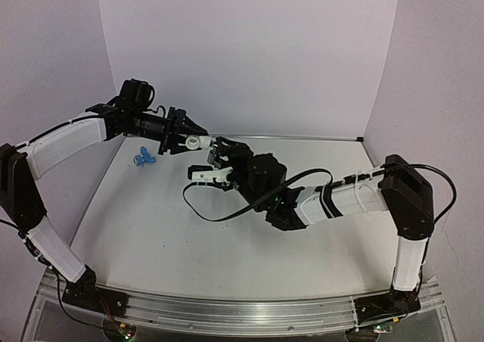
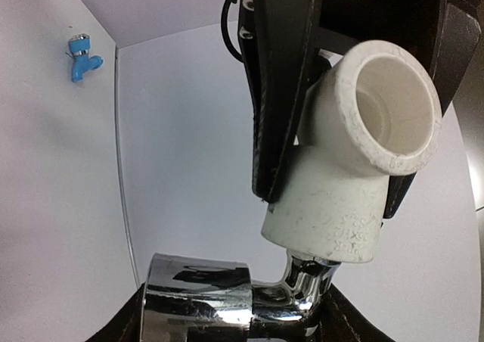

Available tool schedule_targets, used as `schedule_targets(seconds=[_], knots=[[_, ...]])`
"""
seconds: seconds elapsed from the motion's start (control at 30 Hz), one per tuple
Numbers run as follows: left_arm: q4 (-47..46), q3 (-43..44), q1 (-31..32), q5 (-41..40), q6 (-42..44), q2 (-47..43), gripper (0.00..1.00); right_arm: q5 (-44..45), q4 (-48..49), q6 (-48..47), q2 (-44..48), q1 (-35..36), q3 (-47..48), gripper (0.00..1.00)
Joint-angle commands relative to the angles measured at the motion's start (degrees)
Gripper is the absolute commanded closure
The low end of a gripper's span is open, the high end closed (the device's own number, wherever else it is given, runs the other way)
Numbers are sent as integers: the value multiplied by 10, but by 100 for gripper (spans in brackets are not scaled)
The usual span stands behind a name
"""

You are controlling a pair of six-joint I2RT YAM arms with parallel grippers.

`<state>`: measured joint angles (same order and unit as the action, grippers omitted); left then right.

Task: Install the water faucets
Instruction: Screw the water faucet onto the adaptor.

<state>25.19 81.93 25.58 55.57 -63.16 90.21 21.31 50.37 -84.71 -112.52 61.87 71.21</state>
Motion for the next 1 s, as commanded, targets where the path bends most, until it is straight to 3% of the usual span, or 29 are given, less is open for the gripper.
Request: schedule_targets(seconds=[0.0,0.03,0.13,0.23,0.53,0.67,0.8,0.97], knots=[[-48,-7,0,22,96,-36,100,-33,-112,196,84,11,32,78],[-48,-15,0,22,118,-38,100,-58,-169,243,102,9,37,81],[-47,-33,0,33,185,-37,100,-239,-333,375,156,-7,49,88],[-45,-50,1,43,241,-33,100,-384,-425,461,185,-27,67,95],[-43,-96,5,99,437,-52,100,-809,-464,780,150,-150,114,95],[-42,-145,14,101,621,-107,100,-913,-446,889,105,-167,136,92],[-42,-207,15,129,783,-171,100,-912,-381,1020,73,-178,139,90],[-42,-235,15,154,859,-202,100,-902,-260,1190,58,-201,119,72]])
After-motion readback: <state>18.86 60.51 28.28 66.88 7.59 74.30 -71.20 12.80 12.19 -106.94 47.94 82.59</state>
